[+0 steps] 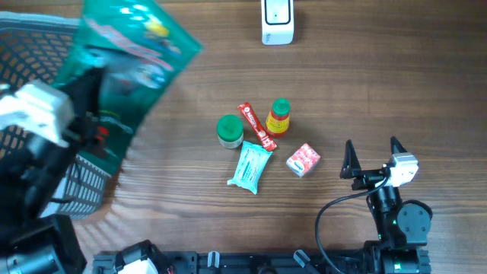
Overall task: Scan the item barcode
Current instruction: 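Lift the green glove bag out and lay it on the table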
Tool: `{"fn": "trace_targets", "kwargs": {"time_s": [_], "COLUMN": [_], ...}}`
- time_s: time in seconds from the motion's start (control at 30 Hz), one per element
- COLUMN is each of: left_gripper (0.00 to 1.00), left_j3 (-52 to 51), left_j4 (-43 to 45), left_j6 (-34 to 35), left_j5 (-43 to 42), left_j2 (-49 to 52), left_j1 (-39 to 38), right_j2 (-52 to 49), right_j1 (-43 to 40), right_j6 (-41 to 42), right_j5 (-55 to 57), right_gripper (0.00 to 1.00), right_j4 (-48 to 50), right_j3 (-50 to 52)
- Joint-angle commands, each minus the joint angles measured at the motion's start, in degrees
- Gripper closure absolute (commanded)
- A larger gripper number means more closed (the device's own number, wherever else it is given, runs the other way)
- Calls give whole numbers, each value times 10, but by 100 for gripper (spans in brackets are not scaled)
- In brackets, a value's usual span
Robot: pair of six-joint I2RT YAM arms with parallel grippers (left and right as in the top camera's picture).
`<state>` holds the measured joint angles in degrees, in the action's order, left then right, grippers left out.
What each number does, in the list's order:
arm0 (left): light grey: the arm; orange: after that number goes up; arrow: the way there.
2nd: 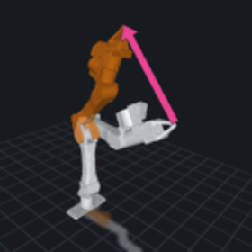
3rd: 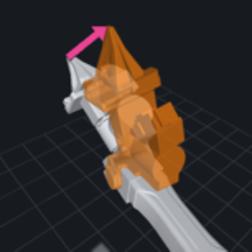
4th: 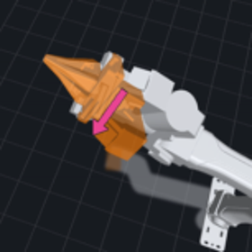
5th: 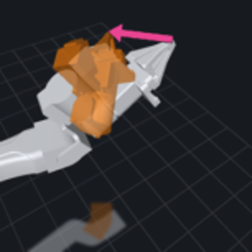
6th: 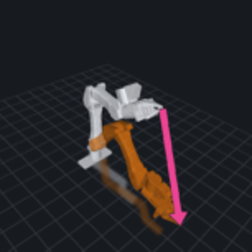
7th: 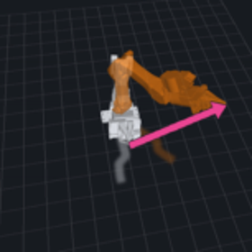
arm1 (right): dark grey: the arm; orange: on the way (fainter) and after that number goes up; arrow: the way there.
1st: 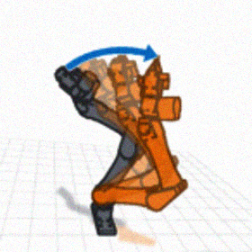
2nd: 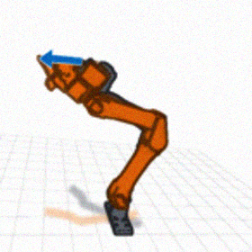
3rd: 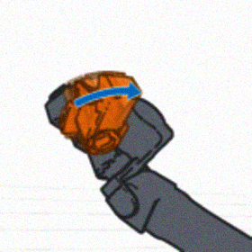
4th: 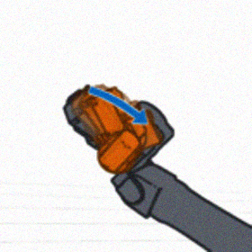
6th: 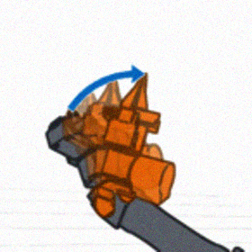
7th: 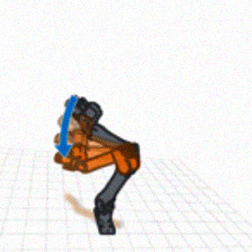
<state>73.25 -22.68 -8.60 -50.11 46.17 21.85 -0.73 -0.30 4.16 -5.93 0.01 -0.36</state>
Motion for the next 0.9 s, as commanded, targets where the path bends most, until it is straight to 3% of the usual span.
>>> {"fn": "trace_targets", "kwargs": {"time_s": [0.0,0.23,0.37,0.57,0.77,0.87], "left_gripper": [96,96,96,96,96,96], "left_j3": [7,7,7,7,4,-19], "left_j4": [2,-12,-51,-204,-386,-429], "left_j6": [16,16,16,14,14,32], "left_j5": [-8,118,223,329,333,332], "left_j2": [6,79,141,209,270,292], "left_j1": [-99,-293,-357,-366,-366,-367], "right_j2": [5,5,5,5,5,5], "right_j1": [2,2,2,2,2,2], "right_j6": [-8,-8,-8,-8,-8,-8], "right_j5": [1,1,1,1,1,1], "right_gripper": [0,0,0,0,0,0], "right_j4": [3,3,3,3,3,3], "right_j3": [1,1,1,1,1,1]}}
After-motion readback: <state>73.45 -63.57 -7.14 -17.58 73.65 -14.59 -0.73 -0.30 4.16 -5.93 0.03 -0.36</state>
